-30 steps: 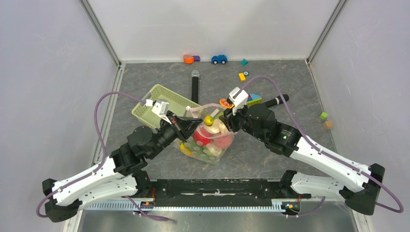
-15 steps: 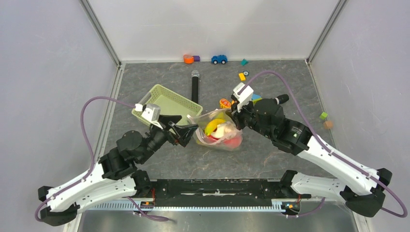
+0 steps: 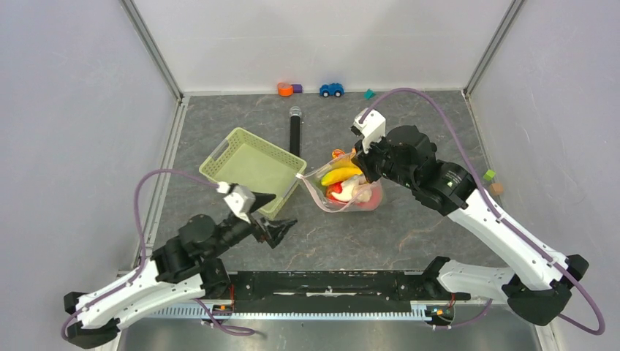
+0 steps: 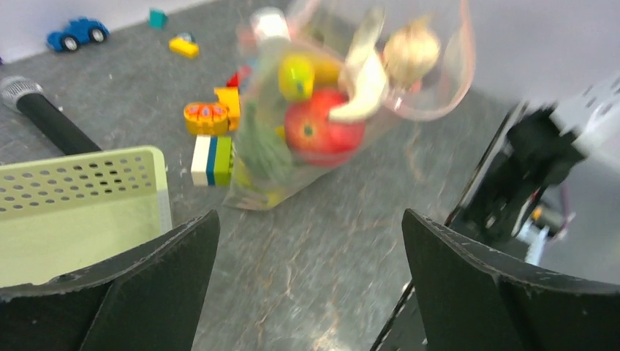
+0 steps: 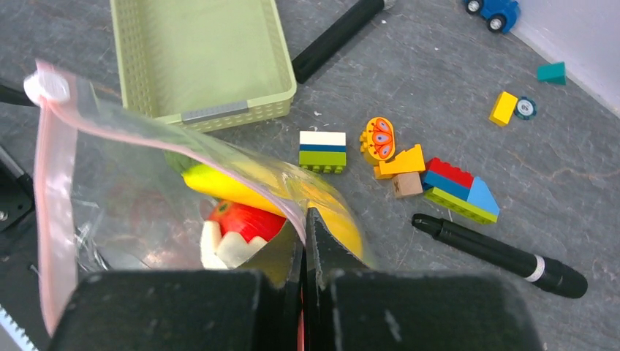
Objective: Place the food in the zip-top bag and seal the zipper
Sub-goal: Adjust the zipper food storage bag at the center of the board.
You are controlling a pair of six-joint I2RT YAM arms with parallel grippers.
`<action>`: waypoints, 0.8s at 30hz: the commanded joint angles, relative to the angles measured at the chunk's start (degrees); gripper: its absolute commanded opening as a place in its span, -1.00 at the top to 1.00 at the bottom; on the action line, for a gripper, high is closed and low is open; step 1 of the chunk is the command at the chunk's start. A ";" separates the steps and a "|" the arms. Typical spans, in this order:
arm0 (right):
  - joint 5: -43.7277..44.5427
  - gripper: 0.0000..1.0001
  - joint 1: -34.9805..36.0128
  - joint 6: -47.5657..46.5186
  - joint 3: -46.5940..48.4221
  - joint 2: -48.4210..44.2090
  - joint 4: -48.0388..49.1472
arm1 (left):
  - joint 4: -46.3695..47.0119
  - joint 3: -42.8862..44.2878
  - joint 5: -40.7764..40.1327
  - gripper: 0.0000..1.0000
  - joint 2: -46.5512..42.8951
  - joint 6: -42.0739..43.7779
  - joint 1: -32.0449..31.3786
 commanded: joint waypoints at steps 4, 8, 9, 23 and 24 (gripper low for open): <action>-9.12 1.00 -1.37 -5.71 5.24 0.18 -0.54 | 8.87 -2.55 -2.65 -0.99 8.74 18.38 0.12; -12.96 1.00 -1.96 -6.99 5.85 1.32 -0.92 | 14.44 -3.77 -4.66 -0.99 7.58 21.72 0.12; -13.57 1.00 -2.09 -7.18 5.61 1.41 -0.92 | 14.58 -3.85 -4.37 -0.99 7.37 21.70 0.12; -19.11 1.00 -2.10 -8.85 2.86 0.41 0.35 | 28.19 -11.08 1.91 -0.92 9.70 21.03 3.20; -19.05 1.00 -2.14 -8.86 2.86 0.51 0.31 | 29.35 -11.39 3.50 -0.88 9.79 20.98 4.00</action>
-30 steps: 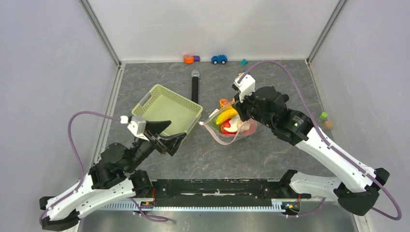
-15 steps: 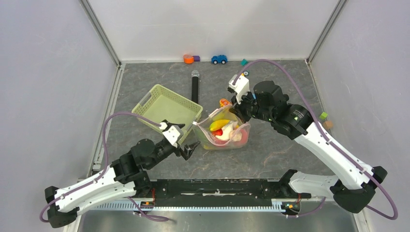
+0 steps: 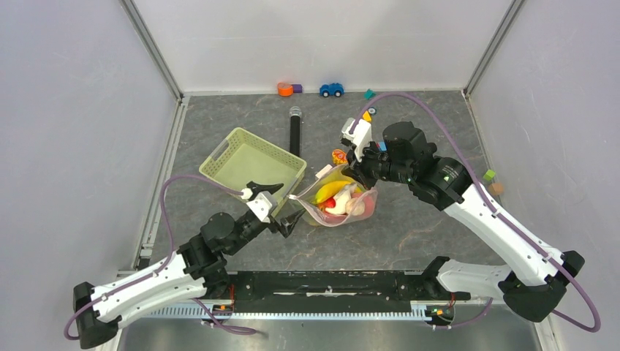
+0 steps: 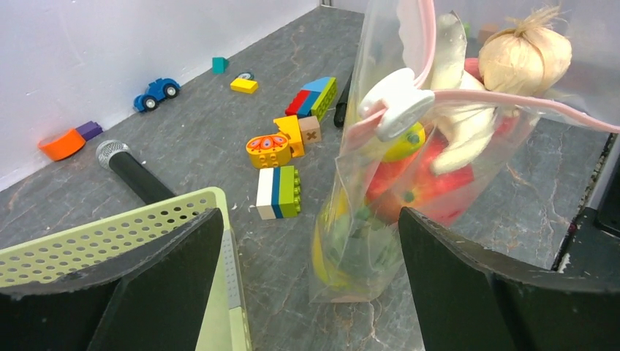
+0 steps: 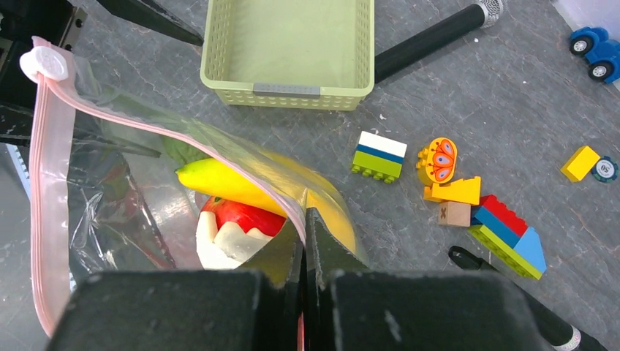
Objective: Place the food in the zip-top bag and seal the zipper
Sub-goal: Adjust the zipper food storage bag at the center of the board.
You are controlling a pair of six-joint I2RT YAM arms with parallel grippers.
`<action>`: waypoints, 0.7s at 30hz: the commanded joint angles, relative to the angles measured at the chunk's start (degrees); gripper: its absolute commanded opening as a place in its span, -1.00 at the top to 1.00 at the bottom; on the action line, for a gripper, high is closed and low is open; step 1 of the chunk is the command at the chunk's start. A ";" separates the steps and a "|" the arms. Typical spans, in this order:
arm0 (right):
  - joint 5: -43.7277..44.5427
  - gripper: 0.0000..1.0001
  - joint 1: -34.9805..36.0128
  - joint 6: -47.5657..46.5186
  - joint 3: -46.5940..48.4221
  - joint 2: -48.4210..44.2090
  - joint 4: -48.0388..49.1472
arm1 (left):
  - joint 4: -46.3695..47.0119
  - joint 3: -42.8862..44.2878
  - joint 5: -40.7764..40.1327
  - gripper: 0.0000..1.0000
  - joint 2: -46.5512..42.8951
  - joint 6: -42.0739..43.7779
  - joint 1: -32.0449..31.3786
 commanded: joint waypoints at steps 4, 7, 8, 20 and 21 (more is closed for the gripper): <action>-1.83 1.00 -0.29 -0.71 0.96 -1.48 4.08 | 12.47 -1.48 13.16 -0.61 2.39 0.45 5.69; -1.48 1.00 -0.29 -0.54 1.03 -1.69 4.09 | 15.21 -1.01 19.07 -0.29 6.27 -1.19 8.85; -0.86 1.00 -0.32 -0.32 0.96 -1.90 4.09 | 15.24 -0.50 20.47 -0.17 7.80 -1.83 9.71; 1.90 1.00 -0.29 -0.03 0.47 -2.33 4.18 | 20.07 -3.37 33.24 0.25 6.60 -4.41 11.71; 1.81 1.00 -0.28 0.06 0.46 -2.29 4.23 | 20.17 -3.17 34.00 0.28 6.58 -4.10 11.71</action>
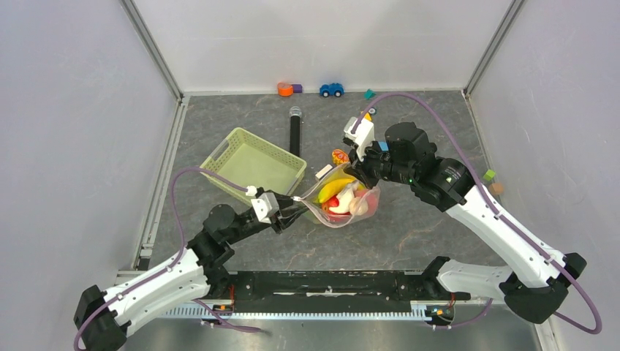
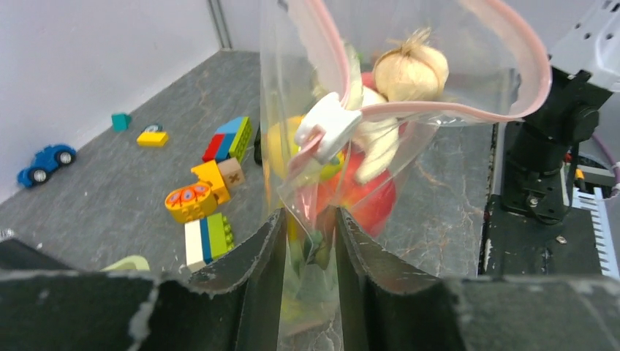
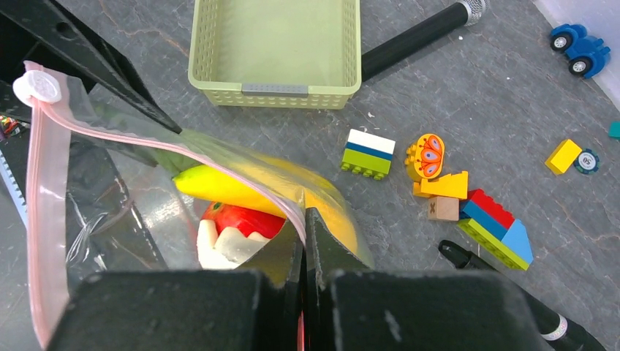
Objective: Place the food in the zip-top bag and seal the zipper
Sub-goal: Adjust the zipper food storage bag at the center of the board.
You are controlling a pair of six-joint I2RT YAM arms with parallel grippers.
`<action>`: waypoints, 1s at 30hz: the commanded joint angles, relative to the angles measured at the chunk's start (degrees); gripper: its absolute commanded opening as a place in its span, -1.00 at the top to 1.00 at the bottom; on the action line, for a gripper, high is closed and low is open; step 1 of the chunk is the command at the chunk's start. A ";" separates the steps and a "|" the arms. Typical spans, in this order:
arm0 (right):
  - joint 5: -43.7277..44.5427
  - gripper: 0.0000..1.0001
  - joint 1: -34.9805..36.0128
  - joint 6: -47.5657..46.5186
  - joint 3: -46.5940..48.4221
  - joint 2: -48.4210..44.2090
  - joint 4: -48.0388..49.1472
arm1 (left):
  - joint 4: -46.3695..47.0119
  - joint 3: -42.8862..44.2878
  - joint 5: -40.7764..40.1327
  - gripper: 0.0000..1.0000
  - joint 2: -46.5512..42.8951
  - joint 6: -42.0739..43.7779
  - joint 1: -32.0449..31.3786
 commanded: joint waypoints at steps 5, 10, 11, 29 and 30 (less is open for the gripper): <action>-0.23 1.00 -0.28 0.41 0.52 -1.47 4.38 | 6.82 0.92 8.57 0.36 -0.76 -0.56 0.33; -0.95 1.00 -0.26 0.32 0.13 -1.93 4.77 | 9.63 1.22 10.47 0.39 -0.36 -0.13 0.30; -1.14 1.00 -0.26 0.32 0.08 -1.94 4.90 | 10.09 1.37 10.92 0.39 -0.27 -0.21 0.30; -2.38 1.00 -0.29 0.58 -1.13 -2.29 6.31 | 14.49 4.57 17.42 0.55 3.28 -2.38 0.30; -2.46 1.00 -0.33 0.62 -1.10 -2.23 6.27 | 14.66 4.76 17.59 0.61 3.76 -2.57 0.30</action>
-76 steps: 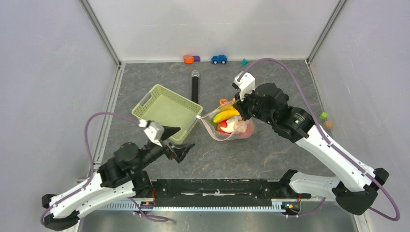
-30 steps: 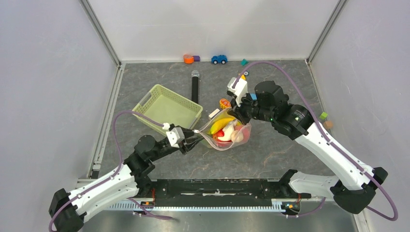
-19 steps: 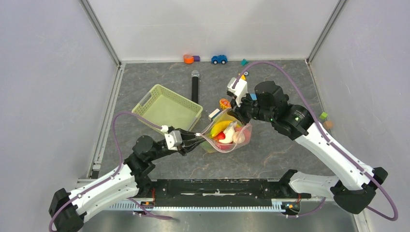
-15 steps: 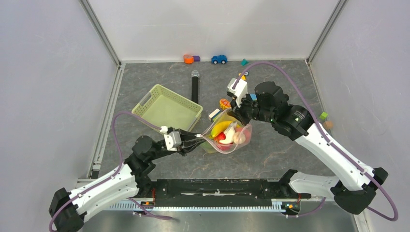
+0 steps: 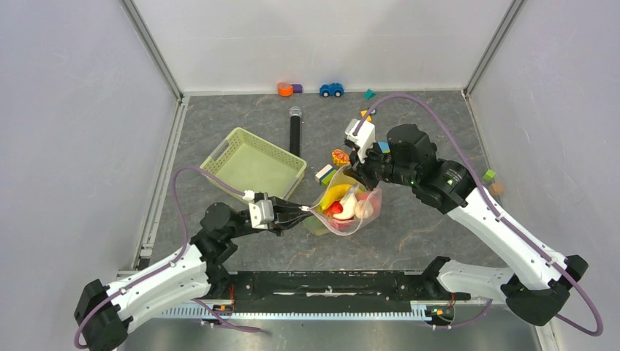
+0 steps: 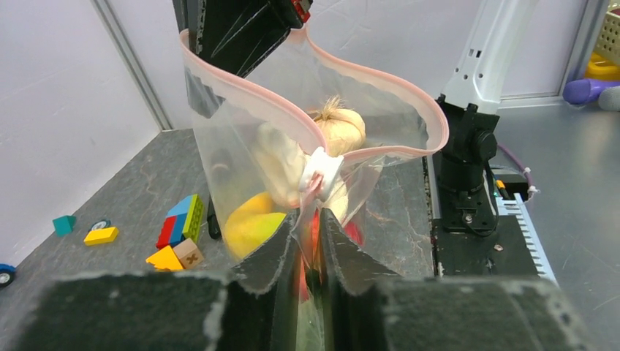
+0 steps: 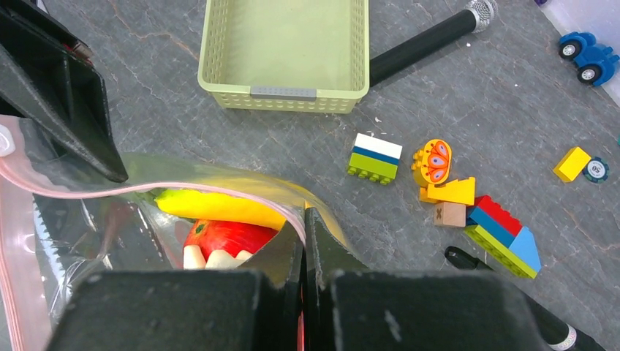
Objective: Place the food in the zip-top bag and seal the zipper
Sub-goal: Adjust the zipper food storage bag at the center of the board.
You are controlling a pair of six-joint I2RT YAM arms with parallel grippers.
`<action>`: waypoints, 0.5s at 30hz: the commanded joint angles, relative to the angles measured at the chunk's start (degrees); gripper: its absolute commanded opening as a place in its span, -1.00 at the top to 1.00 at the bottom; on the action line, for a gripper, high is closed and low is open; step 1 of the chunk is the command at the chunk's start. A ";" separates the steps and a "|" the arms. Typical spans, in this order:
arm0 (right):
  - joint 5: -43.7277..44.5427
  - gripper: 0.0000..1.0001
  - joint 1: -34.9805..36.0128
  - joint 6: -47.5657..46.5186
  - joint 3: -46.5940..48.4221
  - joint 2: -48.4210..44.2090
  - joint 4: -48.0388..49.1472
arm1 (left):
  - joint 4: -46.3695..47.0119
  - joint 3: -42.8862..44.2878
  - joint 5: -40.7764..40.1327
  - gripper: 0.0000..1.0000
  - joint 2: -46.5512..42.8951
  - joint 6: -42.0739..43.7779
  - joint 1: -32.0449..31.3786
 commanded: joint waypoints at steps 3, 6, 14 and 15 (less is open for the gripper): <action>-0.81 1.00 -0.32 0.54 0.20 -0.96 5.15 | 4.20 4.16 2.55 0.96 2.11 -2.74 0.24; -0.52 1.00 -0.27 0.51 -0.08 -1.21 5.20 | 2.89 4.79 2.51 0.96 2.53 -2.23 0.25; -0.61 -0.05 -0.24 -2.88 -0.94 -2.99 6.33 | -6.47 8.66 -5.74 0.96 2.20 -6.24 0.24; -1.20 -0.17 -0.27 -4.11 -1.04 -3.88 7.44 | -6.91 8.73 -6.24 0.96 2.17 -6.42 0.24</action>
